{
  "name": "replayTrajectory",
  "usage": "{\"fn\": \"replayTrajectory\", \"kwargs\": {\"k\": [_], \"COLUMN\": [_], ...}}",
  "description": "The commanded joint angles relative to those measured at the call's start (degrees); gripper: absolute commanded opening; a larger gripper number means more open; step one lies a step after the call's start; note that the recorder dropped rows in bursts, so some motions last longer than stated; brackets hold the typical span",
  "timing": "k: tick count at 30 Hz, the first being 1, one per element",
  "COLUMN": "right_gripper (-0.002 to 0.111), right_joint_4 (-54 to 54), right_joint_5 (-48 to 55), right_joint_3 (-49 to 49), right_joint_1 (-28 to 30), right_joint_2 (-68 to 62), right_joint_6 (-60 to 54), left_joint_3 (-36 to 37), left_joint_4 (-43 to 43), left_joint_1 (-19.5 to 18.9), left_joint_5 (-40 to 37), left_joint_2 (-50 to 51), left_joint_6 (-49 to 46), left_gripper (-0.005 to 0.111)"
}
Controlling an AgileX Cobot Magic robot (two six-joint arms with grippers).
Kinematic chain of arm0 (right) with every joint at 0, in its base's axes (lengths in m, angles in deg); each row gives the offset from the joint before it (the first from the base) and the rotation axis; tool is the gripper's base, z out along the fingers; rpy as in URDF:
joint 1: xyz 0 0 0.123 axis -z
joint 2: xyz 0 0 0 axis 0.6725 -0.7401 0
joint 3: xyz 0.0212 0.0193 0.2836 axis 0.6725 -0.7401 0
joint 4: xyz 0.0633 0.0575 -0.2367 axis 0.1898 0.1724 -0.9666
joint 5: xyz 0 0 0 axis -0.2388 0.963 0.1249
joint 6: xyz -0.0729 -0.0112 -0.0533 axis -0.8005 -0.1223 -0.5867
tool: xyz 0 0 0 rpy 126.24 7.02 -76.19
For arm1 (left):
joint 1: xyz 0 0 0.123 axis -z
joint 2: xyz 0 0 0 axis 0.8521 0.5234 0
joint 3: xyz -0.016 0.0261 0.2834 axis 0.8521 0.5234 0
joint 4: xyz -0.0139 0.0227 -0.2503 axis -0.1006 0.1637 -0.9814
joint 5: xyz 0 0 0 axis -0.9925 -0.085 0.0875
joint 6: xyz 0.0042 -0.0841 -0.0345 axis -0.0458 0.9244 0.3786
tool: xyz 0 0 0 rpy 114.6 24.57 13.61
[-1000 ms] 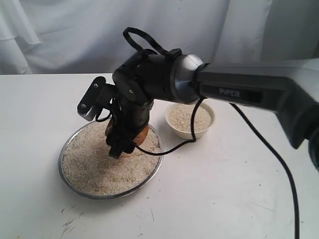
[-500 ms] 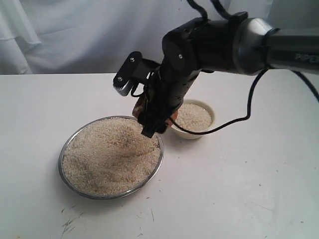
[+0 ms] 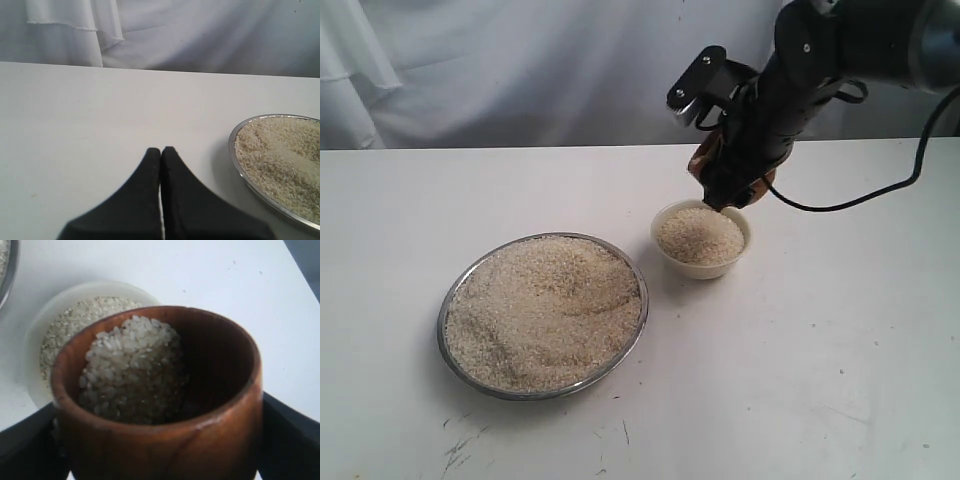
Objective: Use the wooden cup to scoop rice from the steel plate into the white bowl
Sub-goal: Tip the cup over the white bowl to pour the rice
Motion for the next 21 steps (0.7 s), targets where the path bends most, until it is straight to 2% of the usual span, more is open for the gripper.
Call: {"fn": "replayTrajectory", "kwargs": {"k": [1, 9, 21], "right_gripper": [0.000, 0.000, 0.000], "right_joint_4": [-2.11, -13.08, -15.42], "right_joint_5": [-0.50, -1.14, -3.90], "right_joint_3": [-0.34, -3.15, -3.38], "right_joint_1": [1.25, 1.11, -1.48], "right_joint_2": [0.85, 0.63, -0.87], "right_joint_6": [-0.59, -0.90, -2.31], "left_joint_3": [0.28, 0.28, 0.28], "left_joint_4": [0.03, 0.03, 0.03], "left_joint_1": [0.16, 0.16, 0.16], "left_joint_5": [0.37, 0.37, 0.37], "left_joint_2": [-0.24, -0.24, -0.24], "left_joint_6": [0.01, 0.01, 0.01], "left_gripper": [0.000, 0.000, 0.000]}}
